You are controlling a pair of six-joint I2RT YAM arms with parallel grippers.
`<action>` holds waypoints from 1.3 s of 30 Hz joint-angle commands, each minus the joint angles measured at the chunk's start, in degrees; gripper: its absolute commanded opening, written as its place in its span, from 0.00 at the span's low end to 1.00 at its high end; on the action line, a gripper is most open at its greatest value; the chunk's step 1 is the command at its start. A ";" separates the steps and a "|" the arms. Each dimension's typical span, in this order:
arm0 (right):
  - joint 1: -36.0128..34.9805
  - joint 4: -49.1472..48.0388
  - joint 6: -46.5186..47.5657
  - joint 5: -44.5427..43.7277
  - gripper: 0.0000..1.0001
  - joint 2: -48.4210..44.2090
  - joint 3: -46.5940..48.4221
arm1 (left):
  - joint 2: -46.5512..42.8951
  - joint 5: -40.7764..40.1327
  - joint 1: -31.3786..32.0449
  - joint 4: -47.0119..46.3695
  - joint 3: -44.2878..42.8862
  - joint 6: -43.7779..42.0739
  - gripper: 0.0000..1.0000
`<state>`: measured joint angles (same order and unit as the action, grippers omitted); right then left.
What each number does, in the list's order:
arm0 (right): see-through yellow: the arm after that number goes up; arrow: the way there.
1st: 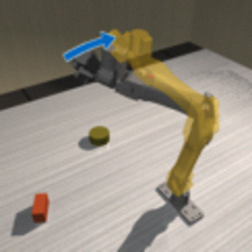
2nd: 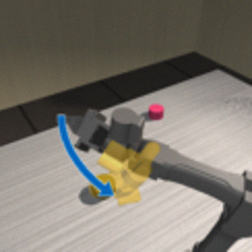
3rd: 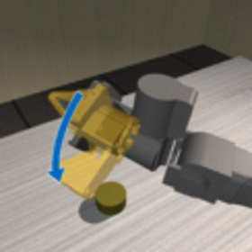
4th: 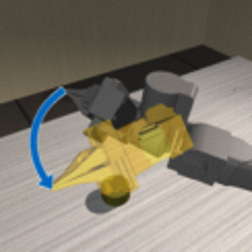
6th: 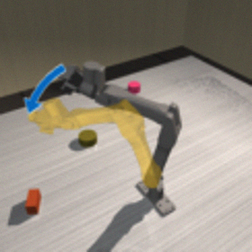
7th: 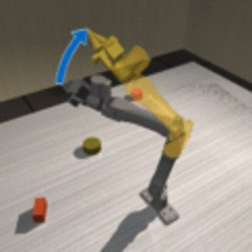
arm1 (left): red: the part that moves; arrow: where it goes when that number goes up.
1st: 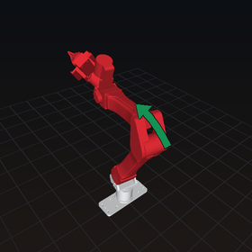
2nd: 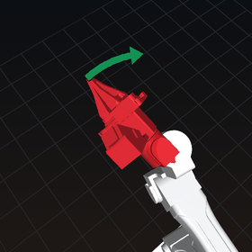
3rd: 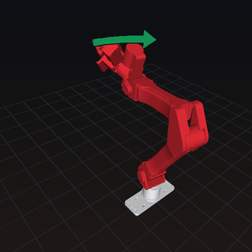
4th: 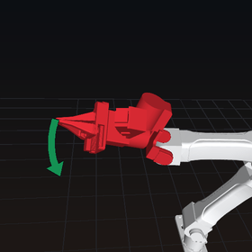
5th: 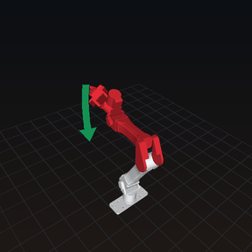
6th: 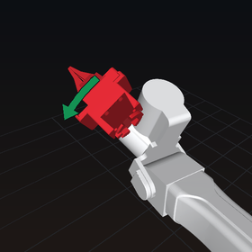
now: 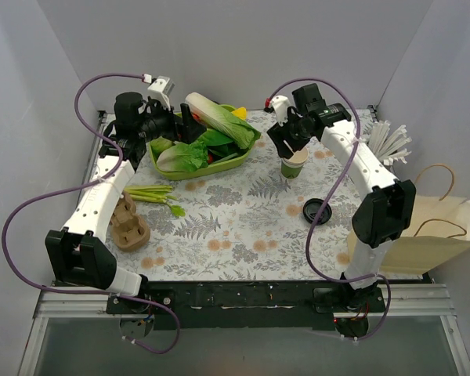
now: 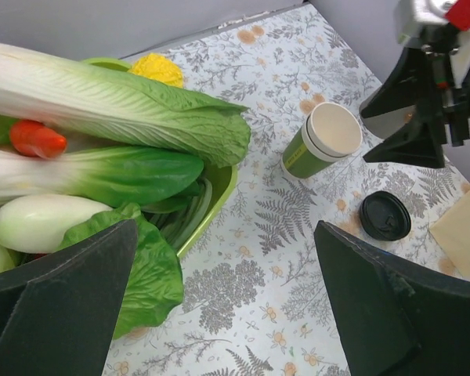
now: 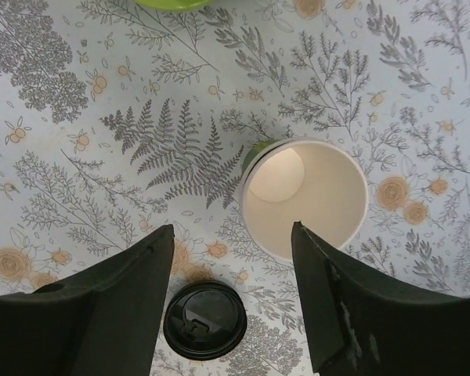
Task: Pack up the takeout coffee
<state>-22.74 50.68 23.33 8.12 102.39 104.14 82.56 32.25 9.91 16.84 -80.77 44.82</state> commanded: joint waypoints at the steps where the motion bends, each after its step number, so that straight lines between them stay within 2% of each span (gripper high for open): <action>1: 0.07 1.10 3.12 0.94 0.67 1.93 3.27 | -4.43 1.94 -0.16 0.56 1.76 -0.78 0.98; 10: 0.07 1.27 4.26 1.20 0.51 5.63 3.88 | -6.71 2.29 -0.24 0.39 4.92 -1.14 0.98; 28: 2.26 2.32 4.88 0.84 0.43 9.58 2.83 | -6.45 3.26 -0.33 0.03 5.80 -0.26 0.98; 39: 2.62 3.55 6.20 4.71 0.39 10.29 2.04 | -6.36 3.17 -0.42 -0.14 6.42 -0.26 0.98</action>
<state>-20.23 53.10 28.25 10.20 112.75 106.54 78.11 34.63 9.87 17.15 -74.63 44.80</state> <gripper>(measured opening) 0.391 0.981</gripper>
